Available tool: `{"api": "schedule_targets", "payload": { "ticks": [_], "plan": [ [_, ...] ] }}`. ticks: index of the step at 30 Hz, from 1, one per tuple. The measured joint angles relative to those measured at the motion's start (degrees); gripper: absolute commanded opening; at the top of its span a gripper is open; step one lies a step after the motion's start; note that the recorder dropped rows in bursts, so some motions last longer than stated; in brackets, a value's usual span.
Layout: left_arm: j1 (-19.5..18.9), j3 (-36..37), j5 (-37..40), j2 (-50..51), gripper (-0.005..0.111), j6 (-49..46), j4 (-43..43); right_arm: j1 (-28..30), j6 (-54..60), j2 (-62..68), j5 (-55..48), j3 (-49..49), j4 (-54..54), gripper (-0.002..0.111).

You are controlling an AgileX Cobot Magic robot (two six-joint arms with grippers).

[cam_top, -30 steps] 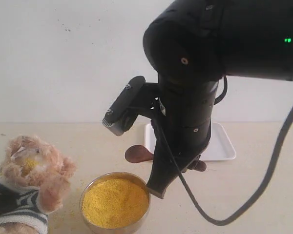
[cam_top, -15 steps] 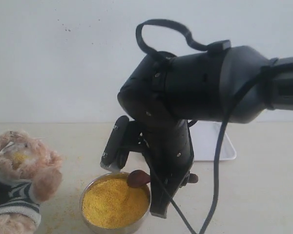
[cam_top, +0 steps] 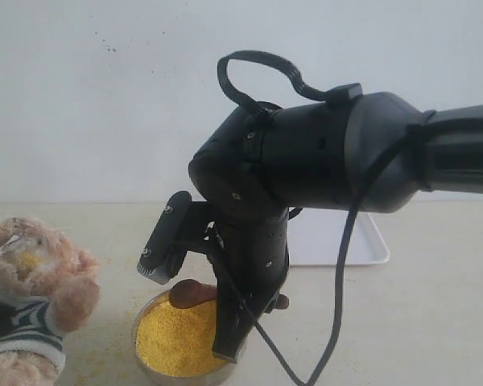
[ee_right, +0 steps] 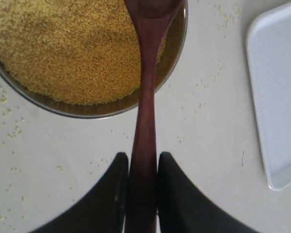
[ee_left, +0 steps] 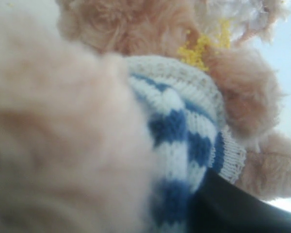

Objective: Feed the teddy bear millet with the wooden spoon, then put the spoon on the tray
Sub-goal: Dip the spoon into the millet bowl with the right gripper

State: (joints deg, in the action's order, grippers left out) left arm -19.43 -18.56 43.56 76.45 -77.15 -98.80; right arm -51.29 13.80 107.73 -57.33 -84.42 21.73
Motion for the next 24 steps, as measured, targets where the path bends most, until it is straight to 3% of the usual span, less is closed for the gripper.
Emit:
{"api": "schedule_targets", "payload": {
  "ticks": [24],
  "plan": [
    [0.0,0.0,1.1,0.0,0.004,-0.9,0.0,0.0,6.3,1.2,-1.5,0.0,-10.4,0.000]
  ]
}}
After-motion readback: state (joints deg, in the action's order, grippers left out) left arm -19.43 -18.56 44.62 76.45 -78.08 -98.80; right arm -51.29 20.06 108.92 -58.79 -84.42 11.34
